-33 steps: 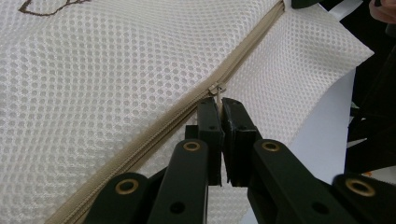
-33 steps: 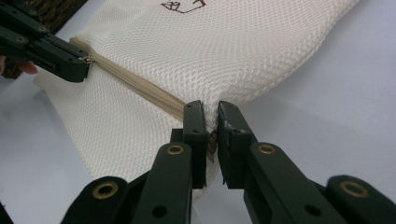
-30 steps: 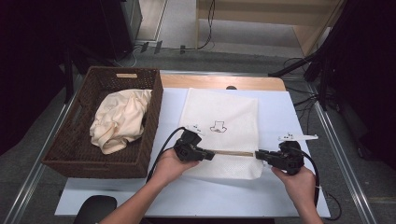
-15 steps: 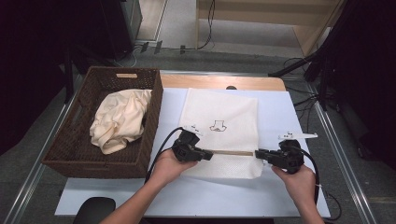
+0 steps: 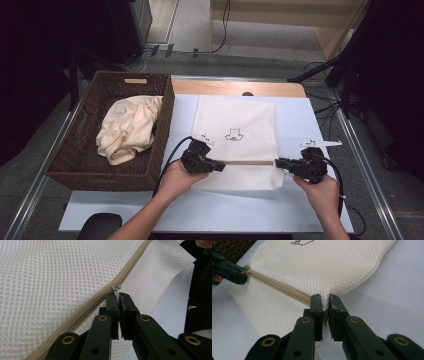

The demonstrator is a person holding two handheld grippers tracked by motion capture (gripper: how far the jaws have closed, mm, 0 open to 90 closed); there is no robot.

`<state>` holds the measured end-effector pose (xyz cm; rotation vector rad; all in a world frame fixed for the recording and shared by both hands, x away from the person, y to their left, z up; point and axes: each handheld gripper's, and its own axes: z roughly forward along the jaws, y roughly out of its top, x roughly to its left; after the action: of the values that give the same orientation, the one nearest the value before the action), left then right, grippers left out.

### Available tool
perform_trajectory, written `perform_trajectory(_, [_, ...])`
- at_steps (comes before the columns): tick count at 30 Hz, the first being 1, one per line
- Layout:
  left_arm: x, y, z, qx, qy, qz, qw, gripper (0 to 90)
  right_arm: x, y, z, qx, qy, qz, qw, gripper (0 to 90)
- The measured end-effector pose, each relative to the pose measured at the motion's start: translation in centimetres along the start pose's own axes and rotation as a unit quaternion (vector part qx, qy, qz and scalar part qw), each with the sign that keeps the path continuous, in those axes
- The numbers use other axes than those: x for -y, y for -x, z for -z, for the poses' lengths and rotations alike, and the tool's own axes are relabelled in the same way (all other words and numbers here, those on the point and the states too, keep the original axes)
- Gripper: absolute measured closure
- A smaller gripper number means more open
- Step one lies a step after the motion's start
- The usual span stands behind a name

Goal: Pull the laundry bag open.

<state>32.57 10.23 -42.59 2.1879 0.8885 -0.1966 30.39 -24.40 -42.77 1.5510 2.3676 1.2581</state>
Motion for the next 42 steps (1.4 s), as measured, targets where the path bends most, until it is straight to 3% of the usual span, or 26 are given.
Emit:
perform_trajectory(33, [1.2, -0.5, 1.1, -0.015, 0.008, 0.017, 0.9997, 87.4, -0.2, 1.1, 0.0, 0.002, -0.002, -0.007, 1.0, 83.5])
perform_trajectory(42, [1.6, -0.5, 1.8, -0.027, 0.017, 0.022, 0.9993, 87.4, -0.3, 1.3, -0.2, -0.002, -0.002, -0.004, 1.0, 83.4])
